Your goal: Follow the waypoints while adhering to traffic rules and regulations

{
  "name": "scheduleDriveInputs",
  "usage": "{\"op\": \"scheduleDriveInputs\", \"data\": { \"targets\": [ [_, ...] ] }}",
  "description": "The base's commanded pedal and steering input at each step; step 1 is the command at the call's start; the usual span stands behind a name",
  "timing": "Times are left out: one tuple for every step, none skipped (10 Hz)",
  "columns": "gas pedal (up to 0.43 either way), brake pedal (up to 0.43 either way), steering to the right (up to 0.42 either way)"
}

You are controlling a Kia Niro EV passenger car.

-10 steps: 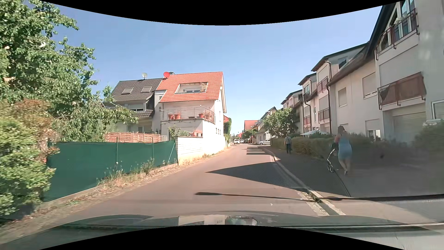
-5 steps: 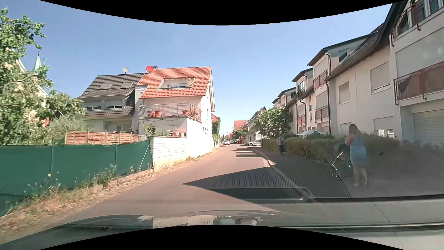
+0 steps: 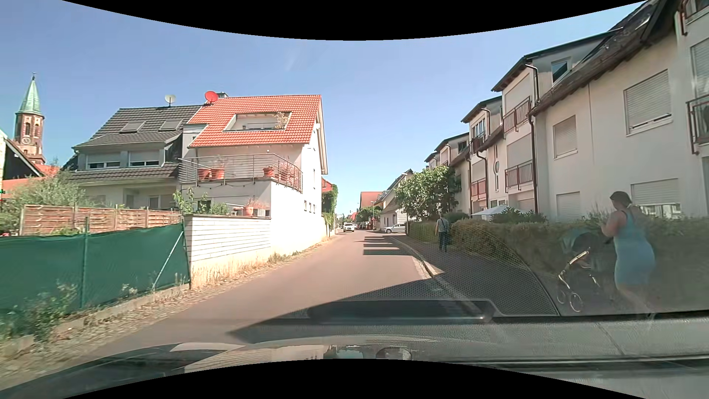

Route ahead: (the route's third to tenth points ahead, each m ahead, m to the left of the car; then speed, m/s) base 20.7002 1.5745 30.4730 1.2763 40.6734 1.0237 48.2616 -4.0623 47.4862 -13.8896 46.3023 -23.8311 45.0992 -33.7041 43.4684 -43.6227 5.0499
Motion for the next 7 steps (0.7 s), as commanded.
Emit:
{"op": "scheduleDriveInputs", "data": {
  "targets": [
    [0.13, 0.0, 0.057],
    [0.13, 0.0, 0.054],
    [0.13, 0.0, 0.05],
    [0.138, 0.0, 0.041],
    [0.138, 0.0, 0.032],
    [0.138, 0.0, 0.02],
    [0.138, 0.0, 0.015]
  ]
}}
